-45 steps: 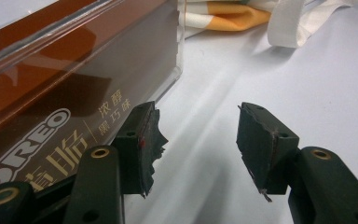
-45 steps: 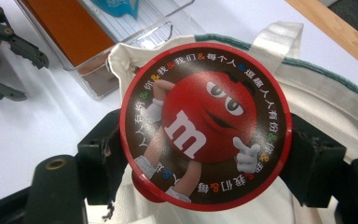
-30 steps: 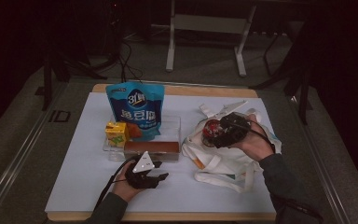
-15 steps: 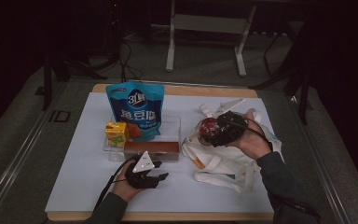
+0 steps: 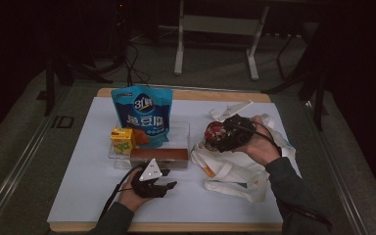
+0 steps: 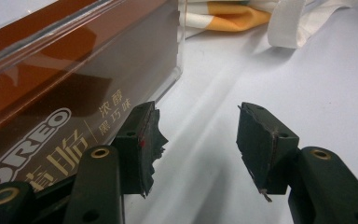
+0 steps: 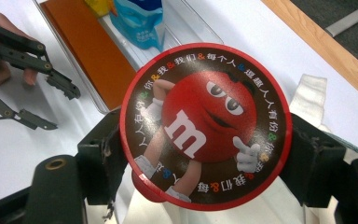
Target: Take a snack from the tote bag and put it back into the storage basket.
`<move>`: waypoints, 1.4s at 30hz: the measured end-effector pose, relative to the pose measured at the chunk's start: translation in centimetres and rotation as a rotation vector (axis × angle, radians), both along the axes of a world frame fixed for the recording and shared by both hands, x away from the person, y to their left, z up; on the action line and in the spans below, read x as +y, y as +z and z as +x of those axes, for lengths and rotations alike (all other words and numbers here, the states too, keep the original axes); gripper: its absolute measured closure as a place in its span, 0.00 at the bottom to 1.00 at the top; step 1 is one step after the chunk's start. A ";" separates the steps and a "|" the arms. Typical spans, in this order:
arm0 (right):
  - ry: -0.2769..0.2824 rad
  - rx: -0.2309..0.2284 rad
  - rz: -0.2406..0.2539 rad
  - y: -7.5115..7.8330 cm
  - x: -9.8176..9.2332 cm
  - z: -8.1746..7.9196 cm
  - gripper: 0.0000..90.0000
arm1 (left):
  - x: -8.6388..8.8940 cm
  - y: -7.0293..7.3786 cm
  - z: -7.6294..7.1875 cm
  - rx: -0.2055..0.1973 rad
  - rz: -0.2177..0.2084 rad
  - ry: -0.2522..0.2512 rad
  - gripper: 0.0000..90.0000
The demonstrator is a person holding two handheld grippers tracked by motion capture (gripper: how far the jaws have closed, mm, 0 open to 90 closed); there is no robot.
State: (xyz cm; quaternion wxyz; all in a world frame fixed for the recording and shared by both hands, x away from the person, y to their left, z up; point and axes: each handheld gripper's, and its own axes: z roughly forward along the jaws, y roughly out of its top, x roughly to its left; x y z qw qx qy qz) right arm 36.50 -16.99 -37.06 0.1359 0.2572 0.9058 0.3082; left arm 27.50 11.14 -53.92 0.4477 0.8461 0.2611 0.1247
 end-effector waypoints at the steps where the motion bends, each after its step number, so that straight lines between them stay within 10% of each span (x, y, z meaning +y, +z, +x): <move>1: 0.002 0.000 -0.002 0.0 0.1 0.0 0.28 | 0.0 0.0 0.0 -0.001 0.001 -0.001 0.53; 42: 0.026 -0.007 0.027 1.3 3.7 0.7 0.28 | 0.0 0.0 0.0 0.001 -0.001 -0.002 0.53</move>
